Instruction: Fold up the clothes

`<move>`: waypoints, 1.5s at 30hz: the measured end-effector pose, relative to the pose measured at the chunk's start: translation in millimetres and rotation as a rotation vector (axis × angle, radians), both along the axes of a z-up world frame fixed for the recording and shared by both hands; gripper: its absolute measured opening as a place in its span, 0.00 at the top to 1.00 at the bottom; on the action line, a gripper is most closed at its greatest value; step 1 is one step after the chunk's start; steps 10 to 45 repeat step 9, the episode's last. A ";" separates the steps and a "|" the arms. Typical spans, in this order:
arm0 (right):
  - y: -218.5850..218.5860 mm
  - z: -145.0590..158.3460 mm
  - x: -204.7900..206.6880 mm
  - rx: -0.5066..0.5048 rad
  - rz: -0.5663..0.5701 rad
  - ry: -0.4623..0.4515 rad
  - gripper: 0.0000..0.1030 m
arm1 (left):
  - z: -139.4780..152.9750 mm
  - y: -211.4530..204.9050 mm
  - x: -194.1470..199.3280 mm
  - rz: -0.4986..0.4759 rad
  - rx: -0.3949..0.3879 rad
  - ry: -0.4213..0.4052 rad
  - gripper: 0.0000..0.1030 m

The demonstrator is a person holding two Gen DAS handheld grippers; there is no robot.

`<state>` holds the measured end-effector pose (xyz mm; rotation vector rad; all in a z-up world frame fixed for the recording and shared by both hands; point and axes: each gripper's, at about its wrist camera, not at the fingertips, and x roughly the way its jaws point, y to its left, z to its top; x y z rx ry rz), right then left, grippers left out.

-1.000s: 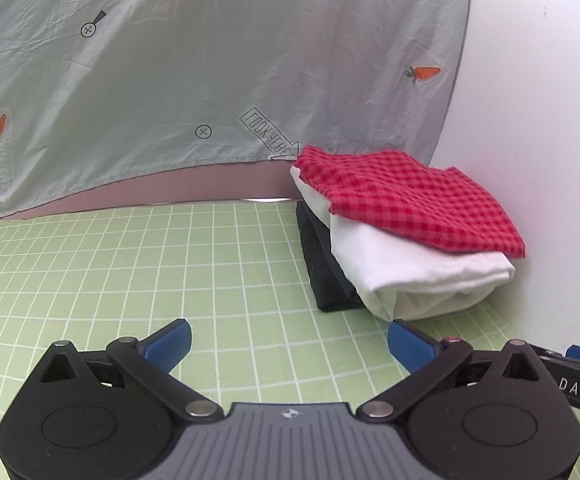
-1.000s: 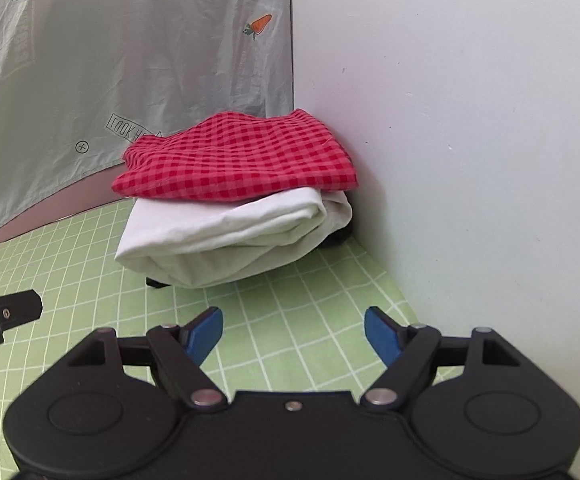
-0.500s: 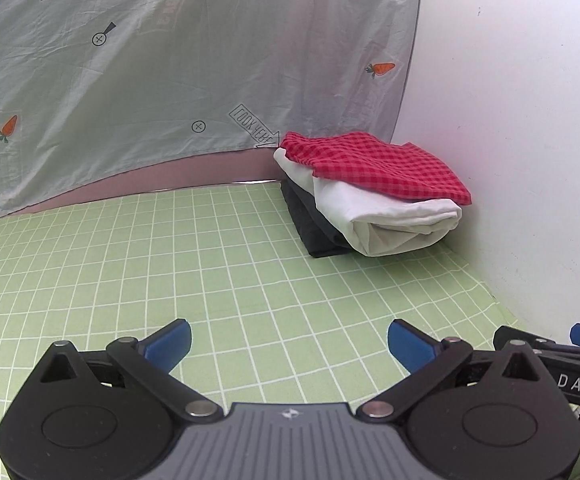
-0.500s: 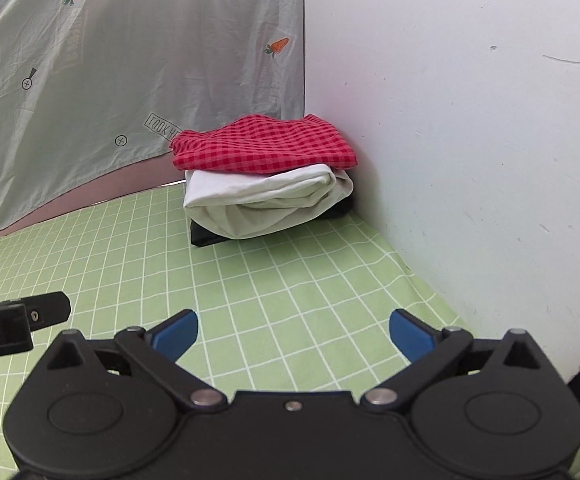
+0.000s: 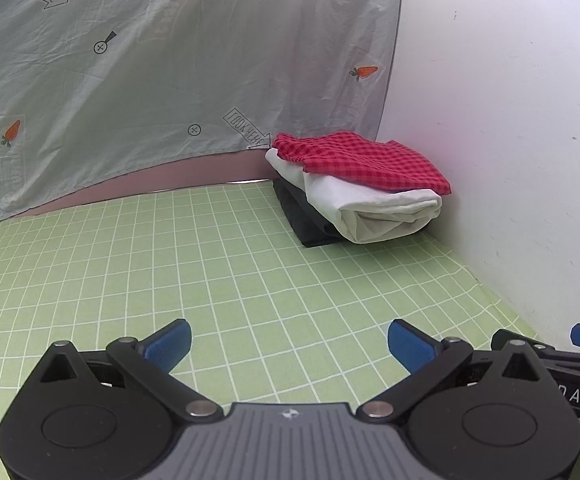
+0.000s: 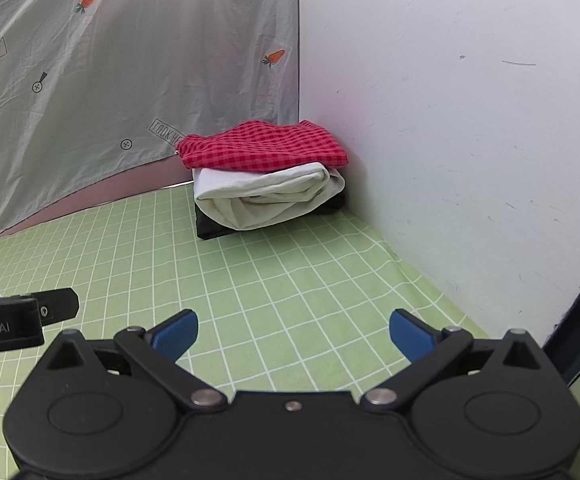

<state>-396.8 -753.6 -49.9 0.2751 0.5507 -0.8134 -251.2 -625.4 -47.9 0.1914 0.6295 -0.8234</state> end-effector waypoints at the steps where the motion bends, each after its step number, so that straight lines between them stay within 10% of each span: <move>1: 1.5 -0.1 -0.8 0.000 -0.002 0.000 0.00 | 0.1 1.2 -0.2 0.001 0.001 0.000 0.00; 45: 15.0 0.8 -2.9 -0.003 -0.019 -0.011 0.00 | 1.5 12.1 1.7 0.004 -0.001 0.006 0.00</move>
